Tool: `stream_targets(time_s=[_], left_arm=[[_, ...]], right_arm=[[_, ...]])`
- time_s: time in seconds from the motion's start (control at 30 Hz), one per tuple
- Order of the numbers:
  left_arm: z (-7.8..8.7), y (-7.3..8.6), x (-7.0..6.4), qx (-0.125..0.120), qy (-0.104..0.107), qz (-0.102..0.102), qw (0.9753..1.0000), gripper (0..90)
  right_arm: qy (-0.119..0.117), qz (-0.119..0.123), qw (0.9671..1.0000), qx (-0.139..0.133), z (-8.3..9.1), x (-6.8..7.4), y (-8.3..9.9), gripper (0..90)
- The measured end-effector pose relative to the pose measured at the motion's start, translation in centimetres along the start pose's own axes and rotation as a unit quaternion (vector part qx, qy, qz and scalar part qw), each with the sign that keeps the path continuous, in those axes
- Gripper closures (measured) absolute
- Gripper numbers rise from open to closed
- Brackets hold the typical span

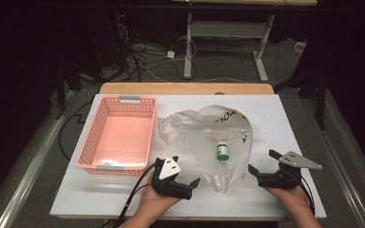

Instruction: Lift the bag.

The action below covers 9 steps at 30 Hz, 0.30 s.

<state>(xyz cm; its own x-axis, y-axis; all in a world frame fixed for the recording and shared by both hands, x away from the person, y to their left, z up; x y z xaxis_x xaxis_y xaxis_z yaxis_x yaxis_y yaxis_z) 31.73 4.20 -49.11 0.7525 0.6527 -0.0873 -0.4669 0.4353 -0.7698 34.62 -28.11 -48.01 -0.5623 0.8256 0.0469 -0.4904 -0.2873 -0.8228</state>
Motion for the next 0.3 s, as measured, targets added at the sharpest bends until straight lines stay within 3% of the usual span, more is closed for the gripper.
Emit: stream_targets(time_s=[0.3], left_arm=[[0.01,0.14,0.06,0.001,-0.003,0.002,1.0,0.0]], right_arm=[[0.01,0.007,0.9999,-0.009,0.42,0.35,-0.32,0.0]])
Point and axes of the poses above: each handheld gripper's, and its own axes: z roughly backward along the jaws, y roughly out of its underside, x roughly to its left, the point moved 4 cm from there along -z, roughly forward along the jaws, and after that the axes turned 9 degrees about x, right-handed, at the moved point
